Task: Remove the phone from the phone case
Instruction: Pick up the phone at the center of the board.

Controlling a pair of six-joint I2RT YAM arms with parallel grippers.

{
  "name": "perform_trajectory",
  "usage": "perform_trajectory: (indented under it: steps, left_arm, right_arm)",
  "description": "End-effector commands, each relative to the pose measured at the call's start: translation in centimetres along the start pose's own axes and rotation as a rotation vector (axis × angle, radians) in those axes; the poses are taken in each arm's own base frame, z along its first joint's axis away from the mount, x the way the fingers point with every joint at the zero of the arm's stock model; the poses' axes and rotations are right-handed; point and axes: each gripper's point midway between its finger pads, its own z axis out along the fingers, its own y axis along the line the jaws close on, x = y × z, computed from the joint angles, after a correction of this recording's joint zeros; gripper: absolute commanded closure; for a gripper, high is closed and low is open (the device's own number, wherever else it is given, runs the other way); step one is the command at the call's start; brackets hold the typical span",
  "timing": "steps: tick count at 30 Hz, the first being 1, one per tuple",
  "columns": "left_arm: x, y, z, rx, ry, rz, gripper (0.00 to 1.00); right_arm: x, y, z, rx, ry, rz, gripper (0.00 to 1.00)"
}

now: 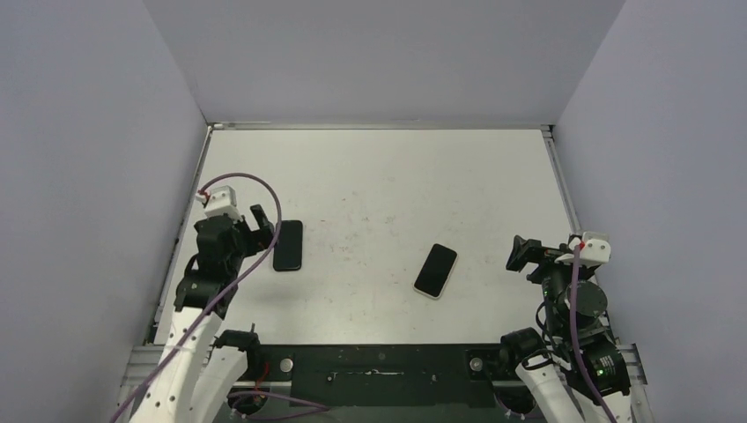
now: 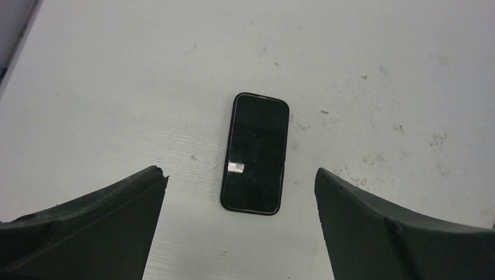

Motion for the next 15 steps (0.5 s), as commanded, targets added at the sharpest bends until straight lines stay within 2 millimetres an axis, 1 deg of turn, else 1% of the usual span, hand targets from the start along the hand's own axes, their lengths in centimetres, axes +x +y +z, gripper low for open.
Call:
perform_trajectory:
  steps: [1, 3, 6, 8, 9, 13, 15]
  left_arm:
    - [1.1, -0.9, 1.9, -0.022, 0.177, -0.004, 0.03]
    - [2.4, -1.0, 3.1, -0.038, 0.268, 0.015, 0.03]
    - [3.9, -1.1, 4.7, -0.056, 0.372, 0.037, 0.03]
    - [4.8, -1.6, 5.8, -0.045, 0.434, 0.048, 0.03]
    - [5.7, -1.7, 6.6, -0.044, 0.477, 0.049, 0.03]
    - [7.5, -2.7, 8.9, -0.026, 0.566, 0.045, 0.03]
    - [7.8, -2.9, 10.0, -0.031, 0.580, 0.059, 0.03]
  right_arm:
    - [-1.2, -0.2, -0.4, 0.001, -0.063, 0.029, 0.00]
    - [-1.3, -0.3, -0.6, 0.001, -0.073, 0.034, 0.00]
    - [-1.3, -0.1, -0.6, -0.007, -0.074, 0.030, 0.00]
    - [-1.3, 0.0, -0.6, -0.014, -0.074, 0.029, 0.00]
    - [-1.3, 0.1, -0.6, -0.018, -0.074, 0.027, 0.00]
    - [-1.4, 0.3, -0.6, -0.030, -0.075, 0.022, 0.00]
    - [-1.3, 0.3, -0.6, -0.029, -0.074, 0.022, 0.00]
